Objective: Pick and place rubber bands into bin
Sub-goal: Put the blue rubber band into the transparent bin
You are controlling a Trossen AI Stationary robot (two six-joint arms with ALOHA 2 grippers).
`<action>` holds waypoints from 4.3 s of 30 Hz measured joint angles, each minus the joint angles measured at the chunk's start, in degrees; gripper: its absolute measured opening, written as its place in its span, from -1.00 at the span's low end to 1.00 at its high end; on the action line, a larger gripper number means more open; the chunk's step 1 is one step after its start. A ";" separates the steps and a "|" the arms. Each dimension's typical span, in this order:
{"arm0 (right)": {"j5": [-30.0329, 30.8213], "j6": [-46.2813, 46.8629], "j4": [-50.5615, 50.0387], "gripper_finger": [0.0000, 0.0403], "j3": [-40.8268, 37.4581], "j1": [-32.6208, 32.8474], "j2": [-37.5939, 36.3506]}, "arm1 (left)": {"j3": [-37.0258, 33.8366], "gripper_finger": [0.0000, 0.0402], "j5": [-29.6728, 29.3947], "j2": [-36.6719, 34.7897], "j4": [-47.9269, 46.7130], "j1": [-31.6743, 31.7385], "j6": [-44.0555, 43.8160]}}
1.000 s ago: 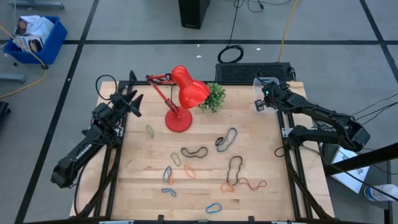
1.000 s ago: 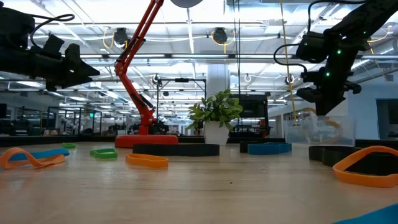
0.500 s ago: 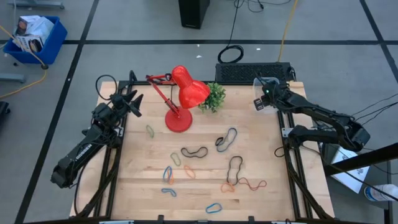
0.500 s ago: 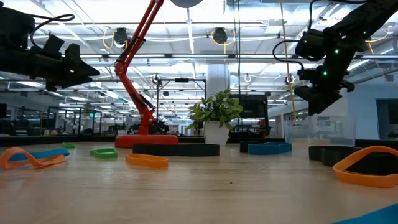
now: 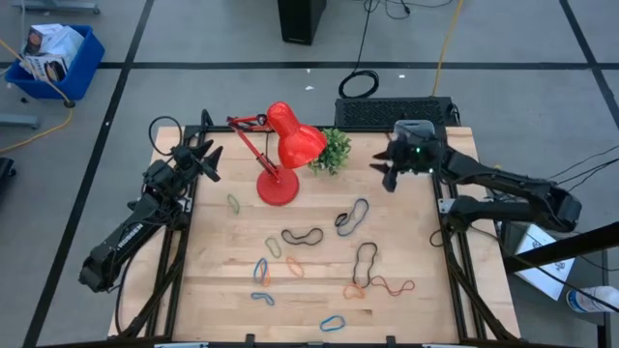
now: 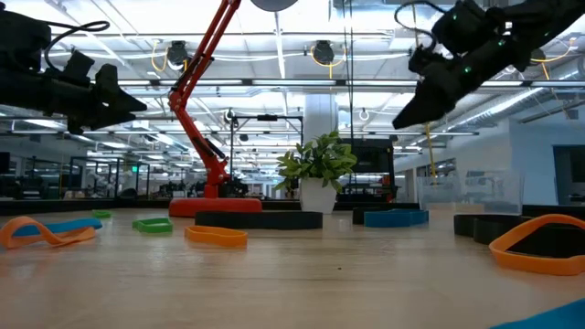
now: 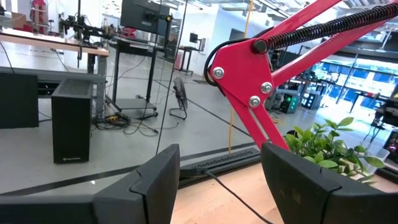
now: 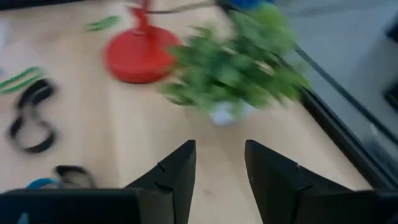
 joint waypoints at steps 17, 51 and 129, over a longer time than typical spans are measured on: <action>21.04 6.82 -4.60 -0.36 -0.02 20.76 13.69 | 0.00 0.14 0.02 0.00 0.00 0.01 -0.20; 16.01 11.66 -4.08 -0.91 0.00 20.30 28.07 | 0.00 0.14 0.02 0.00 -0.02 0.01 0.13; 65.17 -9.99 12.51 -1.00 -11.34 -7.49 -4.79 | 0.00 0.14 -0.13 0.00 0.00 0.00 0.33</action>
